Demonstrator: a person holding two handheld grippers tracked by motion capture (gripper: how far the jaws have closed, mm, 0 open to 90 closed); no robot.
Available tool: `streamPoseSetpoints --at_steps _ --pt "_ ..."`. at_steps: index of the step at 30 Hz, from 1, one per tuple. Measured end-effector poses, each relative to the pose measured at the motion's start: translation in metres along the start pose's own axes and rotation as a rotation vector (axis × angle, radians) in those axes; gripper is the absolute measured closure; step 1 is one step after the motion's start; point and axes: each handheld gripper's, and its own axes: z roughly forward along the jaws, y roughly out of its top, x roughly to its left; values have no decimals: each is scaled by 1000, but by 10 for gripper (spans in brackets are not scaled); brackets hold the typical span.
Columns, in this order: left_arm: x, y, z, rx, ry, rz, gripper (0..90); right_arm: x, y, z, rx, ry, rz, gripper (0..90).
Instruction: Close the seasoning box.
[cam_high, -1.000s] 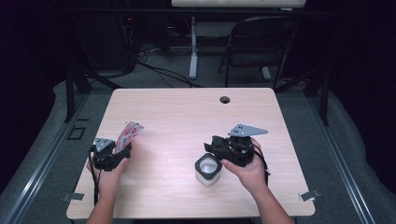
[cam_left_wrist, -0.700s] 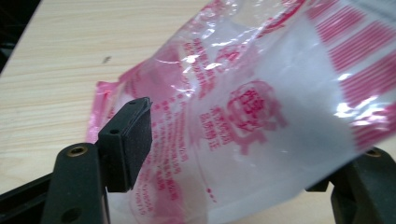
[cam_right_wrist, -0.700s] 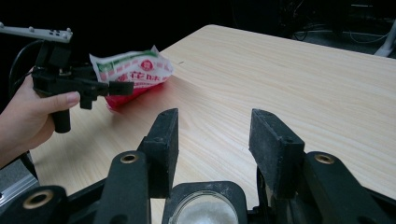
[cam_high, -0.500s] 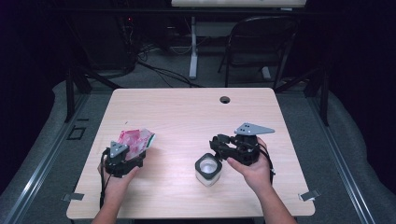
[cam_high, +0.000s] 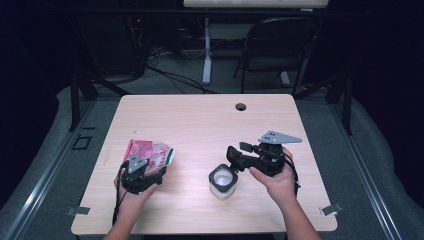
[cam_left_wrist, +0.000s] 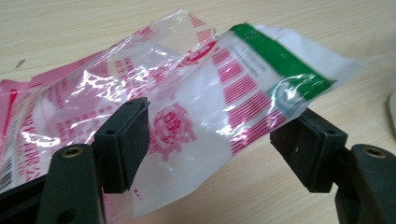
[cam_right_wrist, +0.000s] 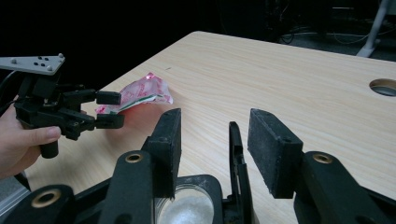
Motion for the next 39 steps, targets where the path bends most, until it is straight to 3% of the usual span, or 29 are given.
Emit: streamPoseSetpoints --at_steps 6,12,22,29,39 --pt "-12 0 6 17 -17 29 277 -4 -2 -3 6 -39 7 552" --pt "-21 1 10 19 -37 61 272 -12 -5 -6 3 -70 22 680" --pt "-32 3 13 21 -60 72 270 -19 -10 -7 23 -118 34 784" --pt "-40 3 15 24 -75 99 271 -20 -12 -4 40 -123 36 811" --pt "-46 5 15 18 -94 100 271 -19 -15 -1 60 -120 34 829"
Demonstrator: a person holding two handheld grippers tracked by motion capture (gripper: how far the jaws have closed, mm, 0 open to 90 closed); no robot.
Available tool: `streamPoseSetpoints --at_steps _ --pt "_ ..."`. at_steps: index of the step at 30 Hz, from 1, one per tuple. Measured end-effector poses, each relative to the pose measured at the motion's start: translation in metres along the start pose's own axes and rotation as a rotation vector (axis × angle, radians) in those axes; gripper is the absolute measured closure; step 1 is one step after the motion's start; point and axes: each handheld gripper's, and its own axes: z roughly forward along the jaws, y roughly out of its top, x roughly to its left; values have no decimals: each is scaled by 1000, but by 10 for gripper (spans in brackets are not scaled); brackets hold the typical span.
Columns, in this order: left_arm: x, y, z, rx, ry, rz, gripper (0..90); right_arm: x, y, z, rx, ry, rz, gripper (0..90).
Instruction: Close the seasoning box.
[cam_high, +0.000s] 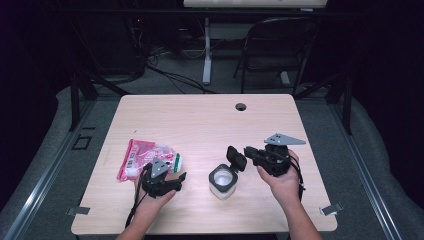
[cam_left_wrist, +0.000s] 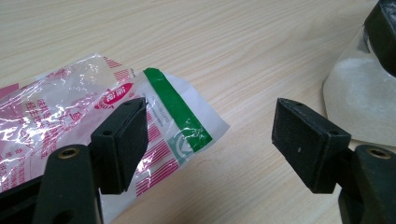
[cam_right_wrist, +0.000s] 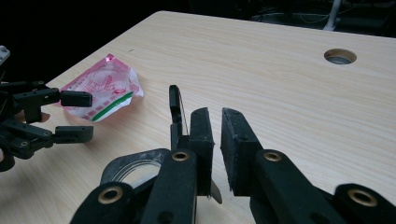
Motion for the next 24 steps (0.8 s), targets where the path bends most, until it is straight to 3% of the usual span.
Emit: streamPoseSetpoints --at_steps 24 --pt "3 4 -6 -22 15 -10 280 3 -2 3 8 16 -1 862"
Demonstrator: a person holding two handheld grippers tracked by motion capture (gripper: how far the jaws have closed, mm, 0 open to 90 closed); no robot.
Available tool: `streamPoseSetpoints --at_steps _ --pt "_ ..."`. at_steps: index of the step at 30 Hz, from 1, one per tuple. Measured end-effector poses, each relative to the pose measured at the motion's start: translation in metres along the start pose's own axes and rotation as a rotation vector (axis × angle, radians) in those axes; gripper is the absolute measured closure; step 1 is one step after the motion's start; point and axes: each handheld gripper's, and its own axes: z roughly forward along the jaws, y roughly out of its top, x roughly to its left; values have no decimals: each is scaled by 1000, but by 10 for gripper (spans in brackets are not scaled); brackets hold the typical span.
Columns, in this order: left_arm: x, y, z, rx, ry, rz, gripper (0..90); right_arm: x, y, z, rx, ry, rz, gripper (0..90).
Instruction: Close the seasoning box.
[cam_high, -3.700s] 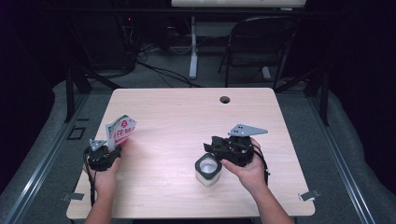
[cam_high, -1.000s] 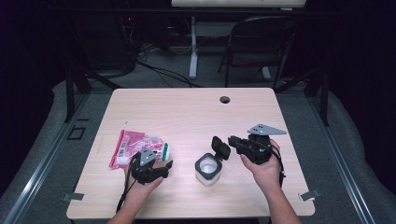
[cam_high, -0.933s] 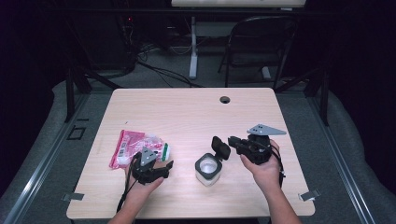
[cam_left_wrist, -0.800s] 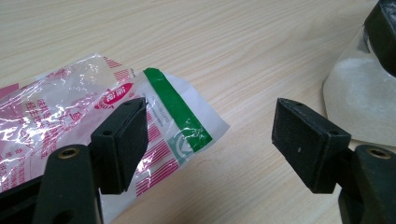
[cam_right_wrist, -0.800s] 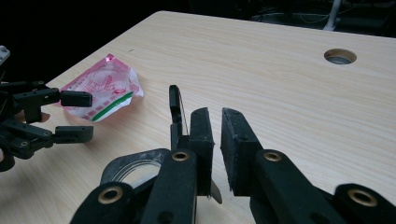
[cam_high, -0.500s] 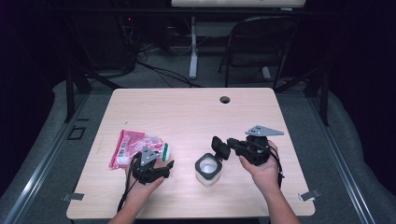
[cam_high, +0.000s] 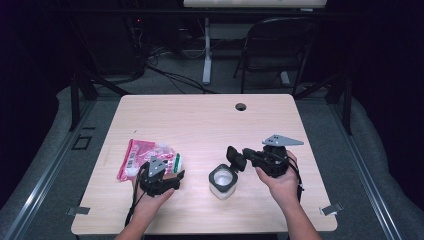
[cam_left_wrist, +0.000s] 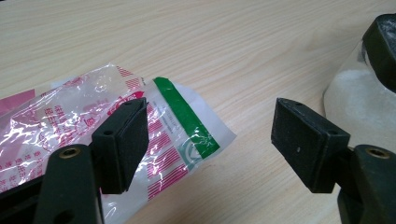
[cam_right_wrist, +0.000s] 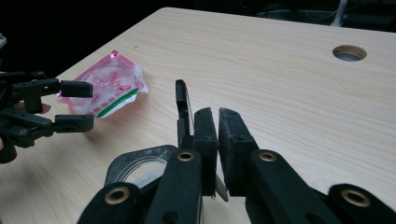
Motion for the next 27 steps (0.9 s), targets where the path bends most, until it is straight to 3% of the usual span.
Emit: streamPoseSetpoints --at_steps 11,27 --pt "-5 2 -1 -3 -15 9 290 -1 -1 1 1 -6 5 891" --pt "-4 3 -3 -9 -14 2 296 10 1 1 5 33 -25 895"
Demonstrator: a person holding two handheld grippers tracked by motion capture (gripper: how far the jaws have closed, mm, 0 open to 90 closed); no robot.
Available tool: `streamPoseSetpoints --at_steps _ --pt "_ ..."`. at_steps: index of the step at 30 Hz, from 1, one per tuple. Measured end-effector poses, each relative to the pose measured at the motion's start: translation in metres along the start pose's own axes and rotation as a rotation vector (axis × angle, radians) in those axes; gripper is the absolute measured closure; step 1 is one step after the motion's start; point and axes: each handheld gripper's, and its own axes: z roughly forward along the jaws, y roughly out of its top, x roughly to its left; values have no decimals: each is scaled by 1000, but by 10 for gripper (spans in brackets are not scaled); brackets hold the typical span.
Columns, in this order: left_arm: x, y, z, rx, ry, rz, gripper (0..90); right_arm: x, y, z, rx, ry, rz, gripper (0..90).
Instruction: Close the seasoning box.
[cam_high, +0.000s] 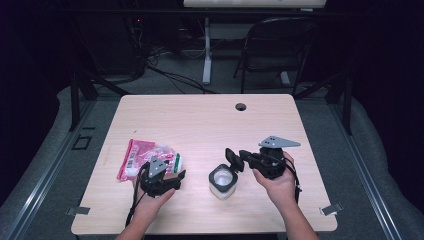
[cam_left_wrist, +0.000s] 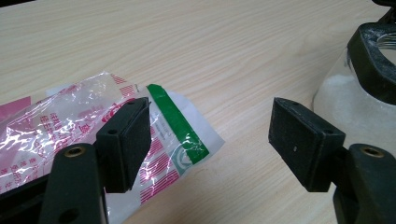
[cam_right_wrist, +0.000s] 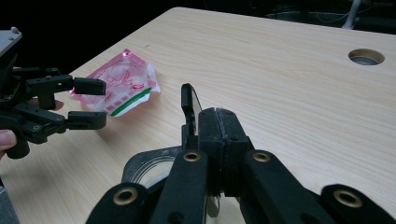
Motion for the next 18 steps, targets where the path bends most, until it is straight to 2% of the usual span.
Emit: streamPoseSetpoints --at_steps 6,18 --pt "2 0 -1 -3 5 -7 296 4 -1 2 -5 12 -1 892" --pt "15 3 -9 -32 31 -55 299 14 -2 6 23 34 -32 885"
